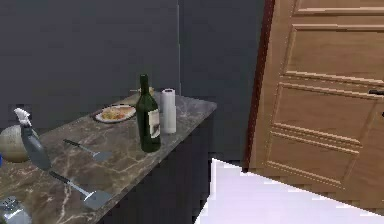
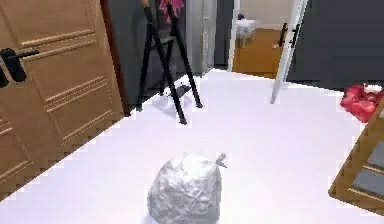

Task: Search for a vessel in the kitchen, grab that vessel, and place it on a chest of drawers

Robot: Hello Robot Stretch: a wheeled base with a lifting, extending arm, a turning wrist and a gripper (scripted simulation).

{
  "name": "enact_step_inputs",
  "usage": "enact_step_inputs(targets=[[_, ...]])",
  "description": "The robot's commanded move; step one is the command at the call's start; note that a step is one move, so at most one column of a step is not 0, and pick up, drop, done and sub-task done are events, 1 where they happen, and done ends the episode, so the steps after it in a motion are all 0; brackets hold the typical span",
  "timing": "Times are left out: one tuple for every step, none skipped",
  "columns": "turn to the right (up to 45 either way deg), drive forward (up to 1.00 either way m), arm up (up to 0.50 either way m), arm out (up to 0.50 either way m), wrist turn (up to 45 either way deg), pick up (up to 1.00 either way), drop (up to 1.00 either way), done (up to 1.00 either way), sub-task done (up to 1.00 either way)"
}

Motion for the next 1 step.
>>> enact_step_inputs(targets=[[0.0,0.5,0.0,0.0,0.0,0.0,0.0,0.0,0.0]])
